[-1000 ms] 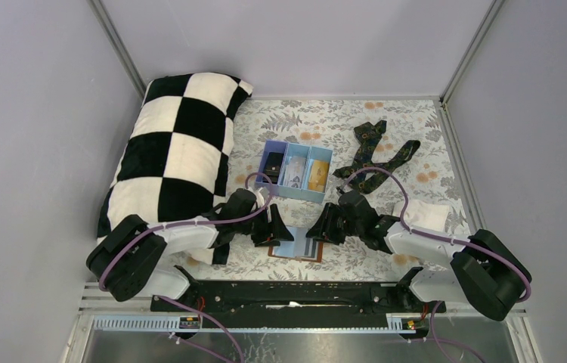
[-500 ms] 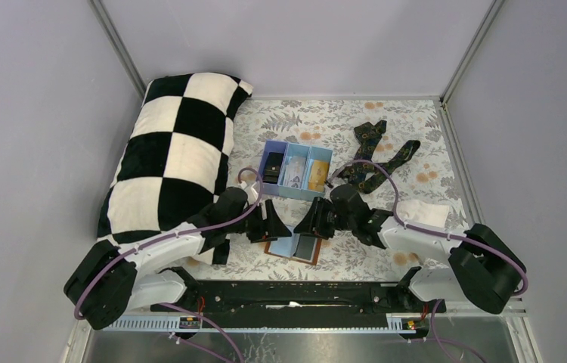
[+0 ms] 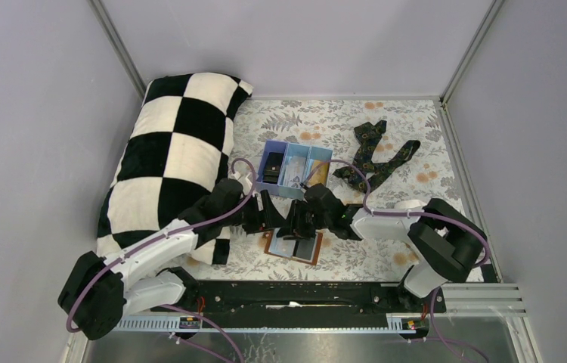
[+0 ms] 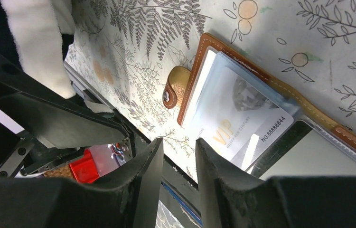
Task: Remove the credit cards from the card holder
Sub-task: Remove the credit card from the card holder.
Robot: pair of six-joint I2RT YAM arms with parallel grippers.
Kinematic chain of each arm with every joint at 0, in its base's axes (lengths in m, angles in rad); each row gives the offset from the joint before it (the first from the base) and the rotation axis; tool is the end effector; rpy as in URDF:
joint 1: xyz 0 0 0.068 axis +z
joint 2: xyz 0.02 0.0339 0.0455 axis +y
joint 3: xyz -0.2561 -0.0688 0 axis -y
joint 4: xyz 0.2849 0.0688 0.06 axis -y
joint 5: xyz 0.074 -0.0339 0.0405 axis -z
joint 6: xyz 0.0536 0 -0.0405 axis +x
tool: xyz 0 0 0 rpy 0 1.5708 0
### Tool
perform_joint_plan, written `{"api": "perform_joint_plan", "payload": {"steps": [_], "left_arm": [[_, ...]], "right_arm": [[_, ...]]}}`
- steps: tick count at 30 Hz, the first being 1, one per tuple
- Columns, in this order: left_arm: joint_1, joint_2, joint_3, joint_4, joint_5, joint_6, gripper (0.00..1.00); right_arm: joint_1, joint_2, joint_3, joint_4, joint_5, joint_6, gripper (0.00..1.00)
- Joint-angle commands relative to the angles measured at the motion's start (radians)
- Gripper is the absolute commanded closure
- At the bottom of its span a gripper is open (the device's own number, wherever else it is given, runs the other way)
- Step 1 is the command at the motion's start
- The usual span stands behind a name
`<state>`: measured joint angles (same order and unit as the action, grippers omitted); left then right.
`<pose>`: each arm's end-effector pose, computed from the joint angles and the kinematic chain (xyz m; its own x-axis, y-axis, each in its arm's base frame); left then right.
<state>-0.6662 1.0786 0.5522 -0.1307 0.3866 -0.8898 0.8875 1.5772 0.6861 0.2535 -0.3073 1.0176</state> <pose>0.2024 -0.1848 0.1724 -0.9294 -0.1847 -0.3195 0.1350 0.6356 -0.7602 0.2071 0.2800 0.1113 -0.9569 0.1091 -0.2690 -0.1492 0.6099 0.7783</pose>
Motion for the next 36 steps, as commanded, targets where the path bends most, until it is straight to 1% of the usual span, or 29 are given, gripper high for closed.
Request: {"api": "perform_joint_plan", "payload": {"steps": [1,4,7,12,15,19,25,30,36], "left_arm": [[0.005,-0.023,0.018,-0.007,-0.017,0.018,0.30],[0.005,-0.014,-0.026,0.074,0.027,-0.011,0.30],[0.005,0.018,-0.064,0.174,0.073,-0.053,0.31],[0.005,0.099,-0.094,0.283,0.095,-0.074,0.31],[0.005,0.148,-0.095,0.299,0.095,-0.067,0.32],[0.006,0.180,-0.098,0.269,0.047,-0.039,0.33],[0.005,0.228,-0.140,0.326,0.056,-0.056,0.33],[0.005,0.248,-0.161,0.353,0.059,-0.060,0.33],[0.005,0.262,-0.167,0.367,0.069,-0.063,0.34]], "right_arm": [[0.008,-0.048,0.032,-0.017,0.037,-0.029,0.61],[0.009,-0.125,-0.005,-0.069,0.113,-0.032,0.61],[0.007,-0.185,-0.075,-0.076,0.170,-0.003,0.61],[0.007,-0.218,-0.150,-0.047,0.199,0.054,0.61],[0.007,-0.206,-0.170,-0.025,0.200,0.080,0.61],[0.007,-0.185,-0.216,0.041,0.211,0.128,0.61],[0.007,-0.114,-0.231,0.134,0.164,0.163,0.63],[0.007,-0.075,-0.260,0.225,0.155,0.206,0.66],[0.007,-0.026,-0.257,0.299,0.128,0.221,0.72]]}}
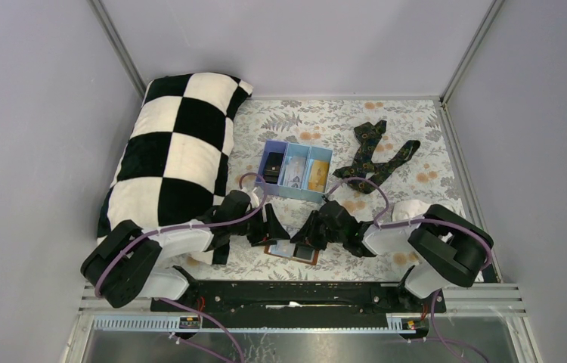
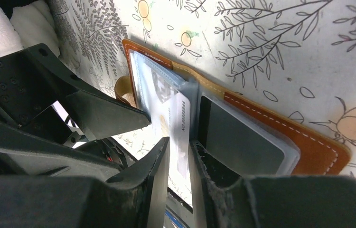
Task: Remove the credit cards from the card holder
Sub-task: Remove the credit card from the card holder.
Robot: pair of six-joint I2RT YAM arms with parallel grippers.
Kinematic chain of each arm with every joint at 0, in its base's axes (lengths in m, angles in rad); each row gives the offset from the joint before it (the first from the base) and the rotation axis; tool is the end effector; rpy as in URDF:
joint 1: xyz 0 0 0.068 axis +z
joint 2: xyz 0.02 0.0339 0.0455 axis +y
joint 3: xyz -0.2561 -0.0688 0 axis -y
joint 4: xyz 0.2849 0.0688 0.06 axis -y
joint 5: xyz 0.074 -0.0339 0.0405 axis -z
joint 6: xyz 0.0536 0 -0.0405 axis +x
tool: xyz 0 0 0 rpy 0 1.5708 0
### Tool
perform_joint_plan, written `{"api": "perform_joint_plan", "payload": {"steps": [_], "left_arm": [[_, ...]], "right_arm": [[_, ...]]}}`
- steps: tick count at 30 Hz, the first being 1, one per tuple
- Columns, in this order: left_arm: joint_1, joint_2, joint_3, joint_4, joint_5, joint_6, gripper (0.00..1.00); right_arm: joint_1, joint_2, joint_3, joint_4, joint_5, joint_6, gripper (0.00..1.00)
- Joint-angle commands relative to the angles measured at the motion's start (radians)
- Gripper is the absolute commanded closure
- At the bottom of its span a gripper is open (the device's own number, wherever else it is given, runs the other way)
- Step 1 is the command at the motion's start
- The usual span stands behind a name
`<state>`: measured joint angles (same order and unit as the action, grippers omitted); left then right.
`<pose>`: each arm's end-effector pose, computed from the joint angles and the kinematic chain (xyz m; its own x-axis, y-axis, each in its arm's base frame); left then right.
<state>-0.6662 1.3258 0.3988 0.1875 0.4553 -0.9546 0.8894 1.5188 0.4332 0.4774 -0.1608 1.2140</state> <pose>0.1954 -0.1836 0.0878 -0.9676 -0.1717 -0.1851 0.0360 0.6319 -0.7742 0.1803 0.2359 0.0727 -0.9216 0.3320 -0.2009 0.0406 0.5974 0.8009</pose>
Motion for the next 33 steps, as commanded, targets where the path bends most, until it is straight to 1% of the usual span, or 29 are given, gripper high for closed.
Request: {"api": "perform_joint_plan", "payload": {"steps": [1,5,8,9,13,19,24,30,33], "left_arm": [[0.005,0.015,-0.014,0.049,0.003,0.002,0.34],[0.005,0.005,-0.015,0.042,0.004,0.006,0.34],[0.005,-0.008,-0.012,0.020,-0.007,0.013,0.34],[0.005,-0.013,-0.011,0.012,-0.011,0.014,0.34],[0.006,-0.017,-0.008,-0.012,-0.018,0.024,0.34],[0.005,-0.005,-0.008,-0.007,-0.013,0.026,0.34],[0.006,-0.012,0.006,-0.011,-0.011,0.025,0.34],[0.006,-0.083,0.062,-0.131,-0.054,0.042,0.34],[0.007,-0.161,0.080,-0.135,-0.036,0.043,0.33]], "right_arm": [[0.005,0.035,-0.003,0.084,-0.021,0.027,0.73],[0.005,0.030,0.002,0.078,-0.020,0.025,0.81],[0.005,-0.005,-0.002,0.030,0.001,0.013,0.94],[0.004,-0.022,-0.003,-0.001,0.011,0.005,1.00],[0.001,-0.104,-0.032,-0.104,0.037,-0.030,1.00],[-0.003,-0.227,-0.100,-0.193,0.061,-0.055,1.00],[-0.010,-0.321,-0.124,-0.278,0.091,-0.077,1.00],[-0.020,-0.486,-0.078,-0.433,0.153,-0.168,1.00],[-0.020,-0.551,-0.035,-0.465,0.183,-0.229,1.00]]}}
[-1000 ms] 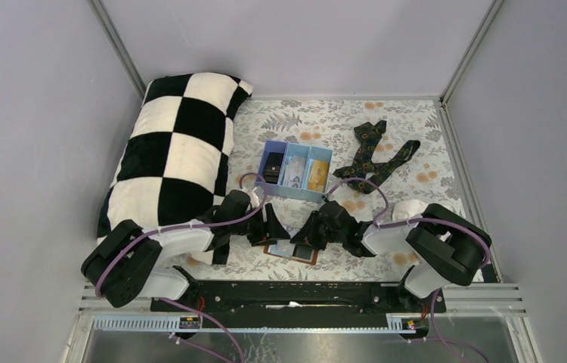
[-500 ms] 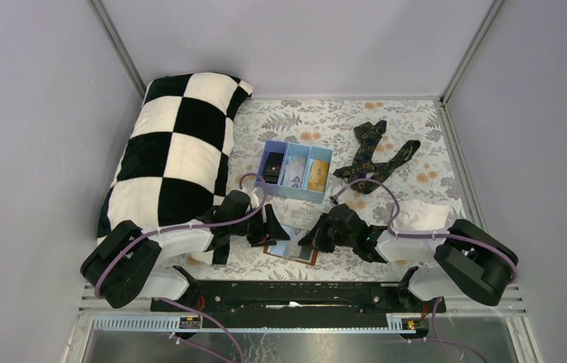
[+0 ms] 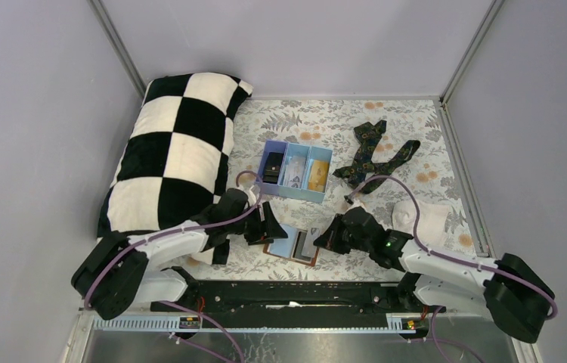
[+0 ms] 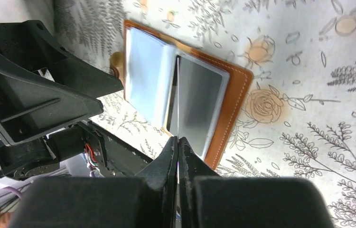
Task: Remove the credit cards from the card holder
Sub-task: Remove the credit card from the card holder.
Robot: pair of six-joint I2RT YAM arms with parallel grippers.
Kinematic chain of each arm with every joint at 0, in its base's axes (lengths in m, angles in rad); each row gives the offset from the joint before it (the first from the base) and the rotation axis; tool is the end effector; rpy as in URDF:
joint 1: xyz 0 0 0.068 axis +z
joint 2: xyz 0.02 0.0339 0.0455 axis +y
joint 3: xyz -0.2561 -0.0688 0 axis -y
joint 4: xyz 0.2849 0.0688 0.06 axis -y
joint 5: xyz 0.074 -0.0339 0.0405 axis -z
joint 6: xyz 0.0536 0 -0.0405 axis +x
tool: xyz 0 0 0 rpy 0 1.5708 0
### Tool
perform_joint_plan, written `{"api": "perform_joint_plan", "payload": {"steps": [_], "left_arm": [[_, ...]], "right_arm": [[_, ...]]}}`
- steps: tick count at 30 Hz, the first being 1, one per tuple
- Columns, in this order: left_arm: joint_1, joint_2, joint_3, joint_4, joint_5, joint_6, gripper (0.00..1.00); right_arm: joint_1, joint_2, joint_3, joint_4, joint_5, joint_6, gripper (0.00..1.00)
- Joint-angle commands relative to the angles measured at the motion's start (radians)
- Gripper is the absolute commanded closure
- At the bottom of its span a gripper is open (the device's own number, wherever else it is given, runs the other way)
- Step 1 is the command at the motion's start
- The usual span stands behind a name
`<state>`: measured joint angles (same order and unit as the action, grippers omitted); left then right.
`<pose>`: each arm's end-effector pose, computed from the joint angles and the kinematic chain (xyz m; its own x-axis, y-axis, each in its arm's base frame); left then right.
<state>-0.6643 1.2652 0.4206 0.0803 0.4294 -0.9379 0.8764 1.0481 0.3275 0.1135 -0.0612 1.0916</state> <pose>0.1954 -0.1813 0.0996 -0.9650 -0.1755 -0.1947 0.0322 0.6578 -0.7525 0.1578 0.1946 0.1198 -0.8775 0.3304 -0.3477 -0.0445 0.6657 0.7449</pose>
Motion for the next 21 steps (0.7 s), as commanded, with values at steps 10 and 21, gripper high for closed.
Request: {"api": "perform_joint_plan", "payload": {"steps": [10,21], "left_arm": [[0.011,-0.255,0.008,0.208,0.293,-0.039,0.29],[0.014,-0.186,-0.048,0.457,0.369,-0.167,0.33]], "right_arm": [[-0.011,-0.145,0.086,0.146,-0.131,-0.184,1.00],[-0.013,-0.147,0.041,0.354,-0.217,-0.127,1.00]]}}
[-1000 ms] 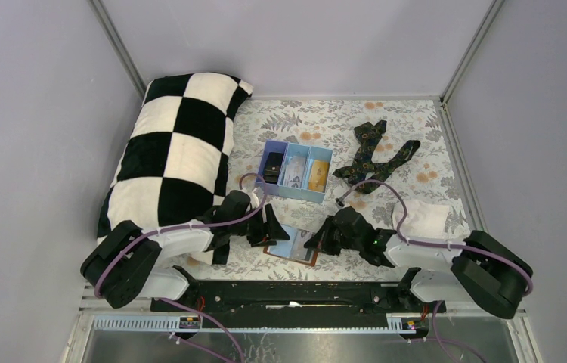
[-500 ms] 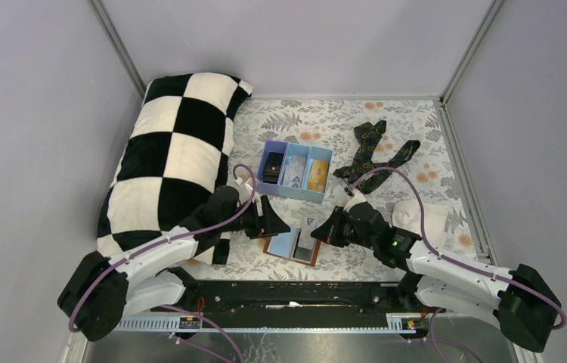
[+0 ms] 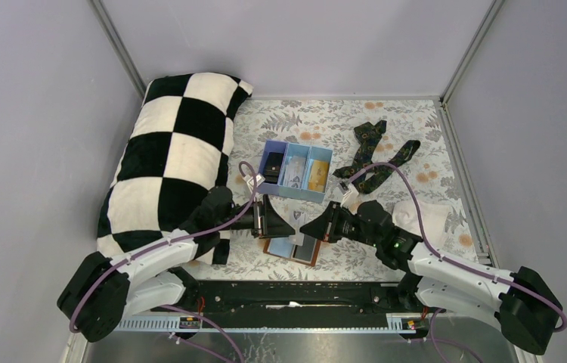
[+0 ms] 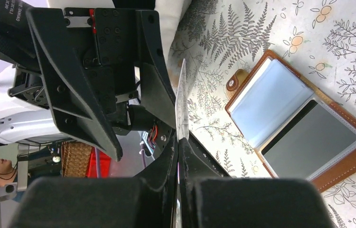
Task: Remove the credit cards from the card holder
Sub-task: Place the credit card in the storage box.
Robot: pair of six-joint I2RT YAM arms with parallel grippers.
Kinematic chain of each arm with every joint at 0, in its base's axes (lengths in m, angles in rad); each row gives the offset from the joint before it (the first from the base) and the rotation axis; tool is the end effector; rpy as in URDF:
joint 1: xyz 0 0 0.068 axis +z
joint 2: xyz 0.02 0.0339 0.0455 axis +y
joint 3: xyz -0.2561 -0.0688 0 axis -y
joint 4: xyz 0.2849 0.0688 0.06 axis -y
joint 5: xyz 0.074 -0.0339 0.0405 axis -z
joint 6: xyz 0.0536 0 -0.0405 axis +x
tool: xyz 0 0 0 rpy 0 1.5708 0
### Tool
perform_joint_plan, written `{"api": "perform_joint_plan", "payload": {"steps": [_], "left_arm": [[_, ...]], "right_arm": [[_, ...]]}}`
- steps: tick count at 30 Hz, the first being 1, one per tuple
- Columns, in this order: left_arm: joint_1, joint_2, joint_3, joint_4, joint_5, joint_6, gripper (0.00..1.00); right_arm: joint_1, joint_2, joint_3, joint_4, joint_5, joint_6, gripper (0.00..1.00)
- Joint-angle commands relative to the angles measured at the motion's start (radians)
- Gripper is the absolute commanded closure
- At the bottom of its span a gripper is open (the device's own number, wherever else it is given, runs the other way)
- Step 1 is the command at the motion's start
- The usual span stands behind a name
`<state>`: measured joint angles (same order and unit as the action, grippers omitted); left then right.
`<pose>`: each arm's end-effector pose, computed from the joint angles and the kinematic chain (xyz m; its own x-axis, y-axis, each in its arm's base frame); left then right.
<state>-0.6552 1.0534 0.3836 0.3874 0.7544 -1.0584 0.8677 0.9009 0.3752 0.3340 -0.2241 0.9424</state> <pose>0.1858 -0.1891 0.1747 -0.9499 -0.0710 -0.3045 0.2808 0.2348 -0.9306 0.1600 0.2072 0.1991 -0.7882 0.2899 -0.5428 -0.4205 0.3903 0.8190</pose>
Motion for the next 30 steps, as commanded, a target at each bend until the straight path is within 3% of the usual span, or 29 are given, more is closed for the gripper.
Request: {"api": "perform_joint_plan", "payload": {"steps": [1,4,6,17,25,30], "left_arm": [[0.005,0.031,-0.013,0.163,0.045,-0.051,0.38],[0.006,0.037,-0.017,0.182,0.040,-0.065,0.50],[0.005,0.036,-0.005,0.141,0.030,-0.039,0.51],[0.023,-0.056,0.064,-0.172,-0.058,0.120,0.32],[0.028,-0.018,0.031,-0.069,-0.018,0.069,0.31],[0.029,-0.028,0.031,-0.029,-0.002,0.057,0.41]], "right_arm": [[-0.005,0.009,-0.006,0.136,-0.058,0.025,1.00],[-0.005,0.032,-0.014,0.173,-0.081,0.041,1.00],[-0.005,0.033,-0.016,0.184,-0.082,0.051,1.00],[-0.005,-0.032,-0.013,0.074,-0.039,0.013,1.00],[-0.004,-0.037,-0.007,0.084,-0.062,0.016,1.00],[-0.005,-0.009,-0.006,0.105,-0.073,0.021,1.00]]}}
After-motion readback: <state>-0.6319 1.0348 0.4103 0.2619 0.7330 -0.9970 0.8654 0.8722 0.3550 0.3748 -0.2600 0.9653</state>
